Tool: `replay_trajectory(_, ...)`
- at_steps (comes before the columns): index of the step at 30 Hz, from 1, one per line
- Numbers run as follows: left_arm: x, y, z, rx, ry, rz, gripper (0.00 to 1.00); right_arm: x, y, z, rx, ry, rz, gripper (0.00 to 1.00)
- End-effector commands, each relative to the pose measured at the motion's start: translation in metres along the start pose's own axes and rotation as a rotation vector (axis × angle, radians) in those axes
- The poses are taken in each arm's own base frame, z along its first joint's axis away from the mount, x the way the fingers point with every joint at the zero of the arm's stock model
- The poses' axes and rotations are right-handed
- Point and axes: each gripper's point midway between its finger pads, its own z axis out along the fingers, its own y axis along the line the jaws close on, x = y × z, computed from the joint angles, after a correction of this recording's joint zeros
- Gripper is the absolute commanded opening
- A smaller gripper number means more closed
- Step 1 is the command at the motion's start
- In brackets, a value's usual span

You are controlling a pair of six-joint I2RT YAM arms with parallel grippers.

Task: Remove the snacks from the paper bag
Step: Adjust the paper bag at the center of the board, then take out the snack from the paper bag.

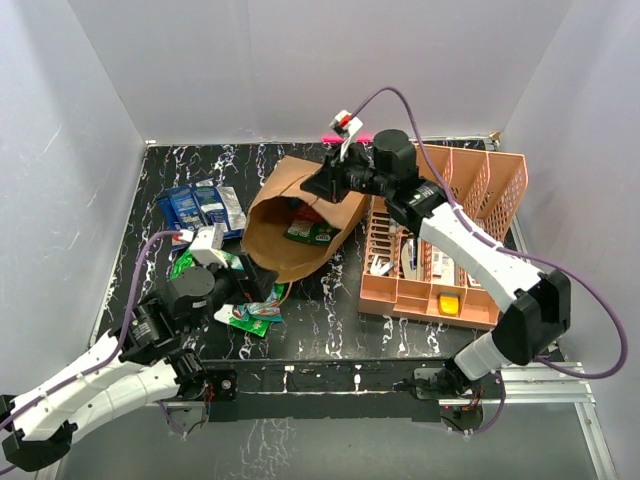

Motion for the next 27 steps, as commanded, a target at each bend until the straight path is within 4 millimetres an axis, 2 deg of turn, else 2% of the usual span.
replay_trajectory(1, -0.002, -0.066, 0.011, 0.306, 0.007, 0.127, 0.85, -0.066, 0.021, -0.024, 0.003, -0.206, -0.056, 0.08)
replay_trajectory(3, 0.004, -0.083, 0.024, 0.367, 0.02, 0.158, 0.83, -0.065, 0.017, -0.024, 0.027, -0.209, -0.035, 0.08)
replay_trajectory(5, 0.009, -0.092, 0.04, 0.388, 0.02, 0.22, 0.75, -0.064, 0.013, -0.025, 0.053, -0.21, -0.017, 0.08)
replay_trajectory(9, 0.016, -0.08, 0.079, 0.277, 0.003, 0.341, 0.64, -0.069, 0.009, -0.034, 0.102, -0.245, 0.014, 0.07)
replay_trajectory(11, 0.021, -0.076, 0.095, 0.234, 0.006, 0.388, 0.53, -0.07, 0.01, -0.035, 0.104, -0.254, 0.023, 0.07)
replay_trajectory(13, 0.026, -0.076, 0.107, 0.219, 0.008, 0.414, 0.41, -0.071, 0.01, -0.036, 0.106, -0.256, 0.031, 0.07)
replay_trajectory(17, 0.033, -0.075, 0.125, 0.213, -0.036, 0.481, 0.29, -0.071, 0.011, -0.037, 0.107, -0.258, 0.039, 0.07)
replay_trajectory(19, 0.039, -0.081, 0.129, 0.233, -0.065, 0.588, 0.28, -0.073, 0.01, -0.038, 0.113, -0.264, 0.043, 0.07)
replay_trajectory(21, 0.05, -0.081, 0.133, 0.265, -0.058, 0.71, 0.31, -0.075, 0.012, -0.038, 0.106, -0.266, 0.044, 0.07)
replay_trajectory(24, 0.067, -0.077, 0.141, 0.307, 0.001, 0.889, 0.33, -0.08, 0.016, -0.039, 0.092, -0.268, 0.039, 0.08)
replay_trajectory(27, 0.068, -0.074, 0.146, 0.311, 0.051, 1.06, 0.36, -0.084, 0.018, -0.041, 0.09, -0.278, 0.035, 0.07)
